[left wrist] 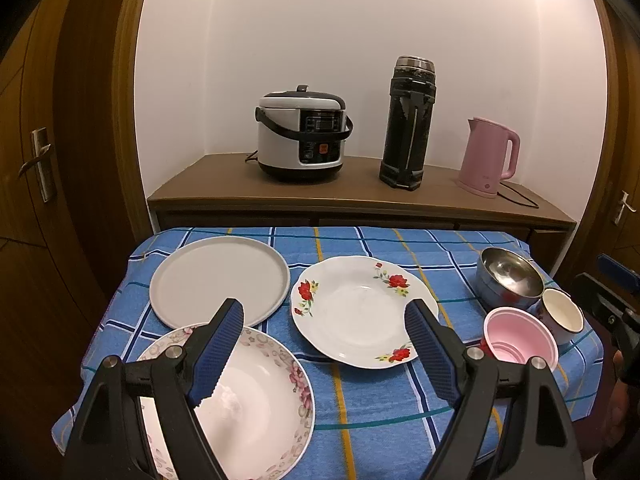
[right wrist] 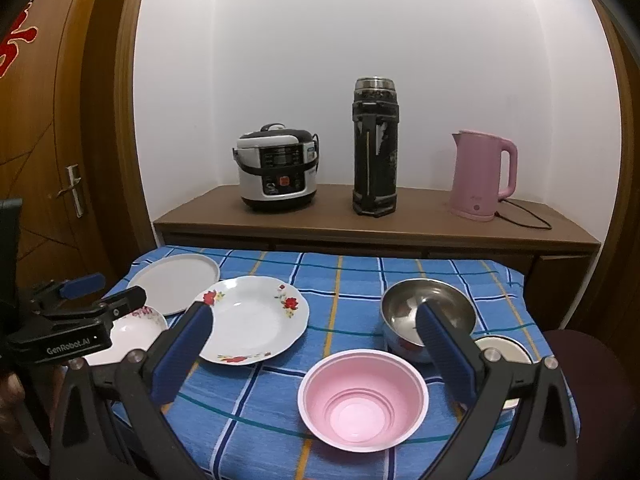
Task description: Organize plates and bowls
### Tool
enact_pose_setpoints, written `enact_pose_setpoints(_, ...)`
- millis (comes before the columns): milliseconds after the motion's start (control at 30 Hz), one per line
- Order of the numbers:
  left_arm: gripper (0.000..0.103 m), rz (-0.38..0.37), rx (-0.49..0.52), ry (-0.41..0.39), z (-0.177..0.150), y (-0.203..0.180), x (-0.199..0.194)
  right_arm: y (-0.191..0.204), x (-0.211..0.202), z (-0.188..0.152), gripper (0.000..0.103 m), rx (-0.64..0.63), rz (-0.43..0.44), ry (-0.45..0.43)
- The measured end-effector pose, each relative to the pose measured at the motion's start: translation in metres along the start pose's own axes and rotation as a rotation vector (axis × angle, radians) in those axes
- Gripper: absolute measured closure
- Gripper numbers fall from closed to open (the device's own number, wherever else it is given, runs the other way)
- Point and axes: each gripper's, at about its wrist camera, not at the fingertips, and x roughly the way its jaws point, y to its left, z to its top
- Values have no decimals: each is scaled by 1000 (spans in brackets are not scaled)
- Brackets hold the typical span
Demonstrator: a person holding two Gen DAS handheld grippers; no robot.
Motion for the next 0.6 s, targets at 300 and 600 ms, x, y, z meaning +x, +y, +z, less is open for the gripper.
enact_pose_setpoints(300,18,16,-17,7,-6,13,1,18,18,-3,1,-11,75,36)
enact_pose_setpoints(600,18,183,-73,17,-29,76,-9,65,54,-16,22,-101,216,119)
